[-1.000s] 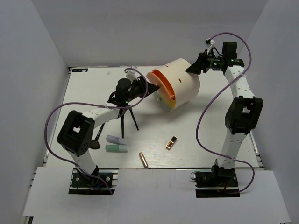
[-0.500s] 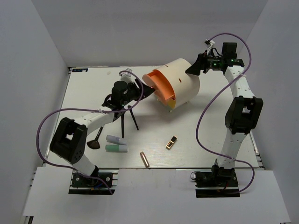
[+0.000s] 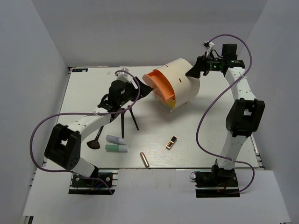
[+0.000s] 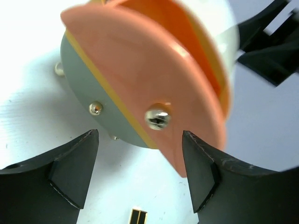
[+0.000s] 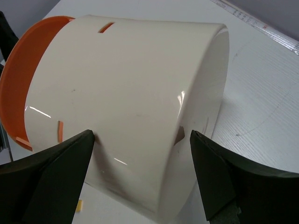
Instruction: Organize the makeup
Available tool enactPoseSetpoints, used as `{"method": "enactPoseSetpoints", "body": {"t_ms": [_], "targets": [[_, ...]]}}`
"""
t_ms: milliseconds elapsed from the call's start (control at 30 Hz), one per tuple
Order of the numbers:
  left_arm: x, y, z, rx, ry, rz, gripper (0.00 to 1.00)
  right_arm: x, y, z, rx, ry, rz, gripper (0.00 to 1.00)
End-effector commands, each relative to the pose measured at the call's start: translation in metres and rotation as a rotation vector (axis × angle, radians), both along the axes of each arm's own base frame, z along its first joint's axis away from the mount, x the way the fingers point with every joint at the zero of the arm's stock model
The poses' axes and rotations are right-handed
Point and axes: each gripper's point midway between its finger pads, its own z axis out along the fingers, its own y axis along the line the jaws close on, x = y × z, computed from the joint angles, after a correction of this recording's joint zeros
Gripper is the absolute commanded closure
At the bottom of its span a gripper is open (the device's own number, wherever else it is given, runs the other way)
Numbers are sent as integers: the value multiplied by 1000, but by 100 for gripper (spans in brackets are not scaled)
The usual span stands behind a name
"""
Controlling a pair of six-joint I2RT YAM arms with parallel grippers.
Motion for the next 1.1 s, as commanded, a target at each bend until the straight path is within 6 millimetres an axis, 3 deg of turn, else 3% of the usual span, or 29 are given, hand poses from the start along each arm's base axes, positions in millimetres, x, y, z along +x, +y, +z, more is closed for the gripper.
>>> {"method": "enactPoseSetpoints", "body": {"t_ms": [0,133,267,333,367,400,433,467,500,533,600,700,767,800,900,1067], "targets": [[-7,19,54,-5,-115,60,18,-17,-10,17,-58,-65,-21,11],[-18,51,78,18,-161,183,17,-31,-25,6,-107,-49,-55,11],[-34,75,79,84,-134,247,16,-60,-40,10,-186,-107,-44,11],[-44,84,64,152,-81,249,18,-80,-42,7,-241,-179,11,12],[-49,88,67,162,-81,249,20,-90,-40,6,-247,-215,56,14],[-53,90,63,187,-72,241,25,-111,-36,9,-262,-250,106,15],[-59,92,54,209,-42,230,32,-128,-33,-10,-308,-381,239,21],[-66,93,50,215,-30,220,38,-148,-23,-12,-268,-474,344,25],[-70,94,45,221,-16,213,55,-188,-17,-35,-254,-461,438,30],[-75,96,38,228,6,206,61,-196,-13,-43,-302,-635,544,42],[-84,98,28,231,37,198,67,-230,4,-61,-300,-676,693,47],[-91,98,20,229,64,184,60,-250,23,-90,-326,-723,849,46],[-95,100,15,233,83,185,42,-259,30,-108,-353,-718,908,35],[-98,101,14,234,88,184,34,-261,42,-113,-361,-760,954,24],[-104,104,10,225,108,192,31,-265,45,-136,-406,-739,1014,14],[-116,109,5,189,126,207,30,-275,69,-166,-433,-707,1145,12]]}}
